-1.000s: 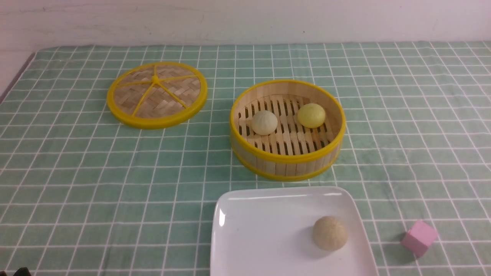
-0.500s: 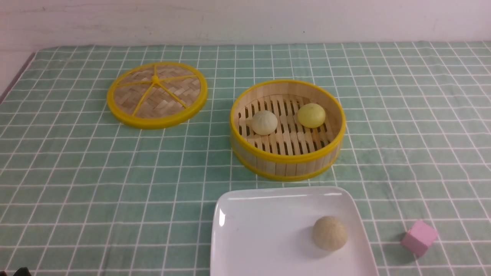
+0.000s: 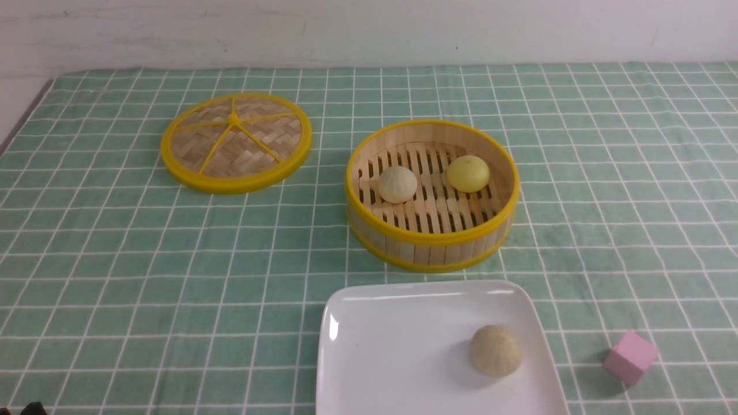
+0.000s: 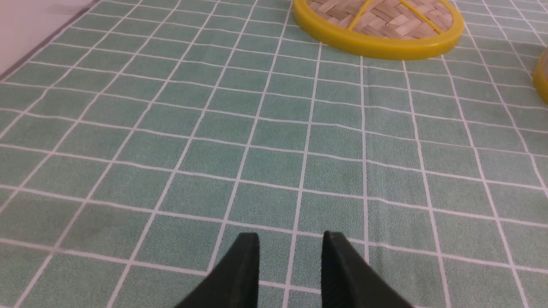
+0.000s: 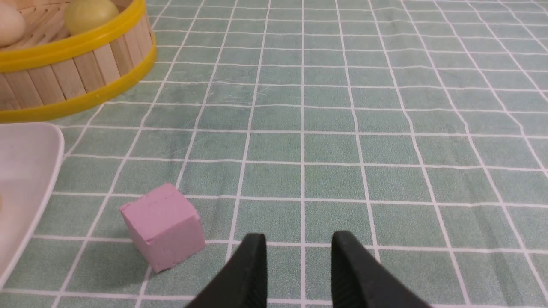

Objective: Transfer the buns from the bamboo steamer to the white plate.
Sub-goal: 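Reach toward a bun in the bamboo steamer with the right gripper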

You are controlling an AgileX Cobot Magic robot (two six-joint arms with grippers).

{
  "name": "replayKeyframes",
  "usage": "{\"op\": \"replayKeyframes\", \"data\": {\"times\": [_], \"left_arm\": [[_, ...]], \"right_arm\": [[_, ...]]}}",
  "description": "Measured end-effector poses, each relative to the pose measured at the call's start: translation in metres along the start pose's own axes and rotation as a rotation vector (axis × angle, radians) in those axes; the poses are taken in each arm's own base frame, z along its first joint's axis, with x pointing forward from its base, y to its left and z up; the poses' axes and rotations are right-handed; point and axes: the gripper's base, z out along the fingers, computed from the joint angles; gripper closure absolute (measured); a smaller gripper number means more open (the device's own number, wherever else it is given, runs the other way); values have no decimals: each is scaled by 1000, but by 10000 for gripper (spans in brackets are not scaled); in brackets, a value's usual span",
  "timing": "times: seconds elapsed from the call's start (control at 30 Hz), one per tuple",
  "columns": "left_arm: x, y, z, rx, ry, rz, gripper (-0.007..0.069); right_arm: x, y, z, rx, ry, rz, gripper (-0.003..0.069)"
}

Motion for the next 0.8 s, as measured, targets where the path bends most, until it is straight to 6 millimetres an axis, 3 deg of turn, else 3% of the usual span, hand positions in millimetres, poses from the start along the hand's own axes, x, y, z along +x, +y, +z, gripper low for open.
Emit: {"op": "replayKeyframes", "data": {"times": [0.23,0.37,0.47,0.5,0.57,0.7,0.8], "left_arm": [[0,0,0,5,1,-21,384],[1,-6,0,69,18,-317,384],[0,-15,-1,152,63,-724,384],[0,-15,-1,156,66,-737,384],[0,-20,-2,201,105,-979,384],[-1,-22,-3,225,124,-1108,384],[-1,-22,-3,228,125,-1120,384]], "right_arm": [[0,0,0,0,0,0,419],[-1,0,0,-5,-9,21,419],[-1,5,0,-64,-18,288,419],[-1,6,1,-69,-18,309,419],[-2,11,0,-125,-6,560,419],[-2,15,0,-176,14,773,419],[-2,16,0,-187,19,808,419]]}}
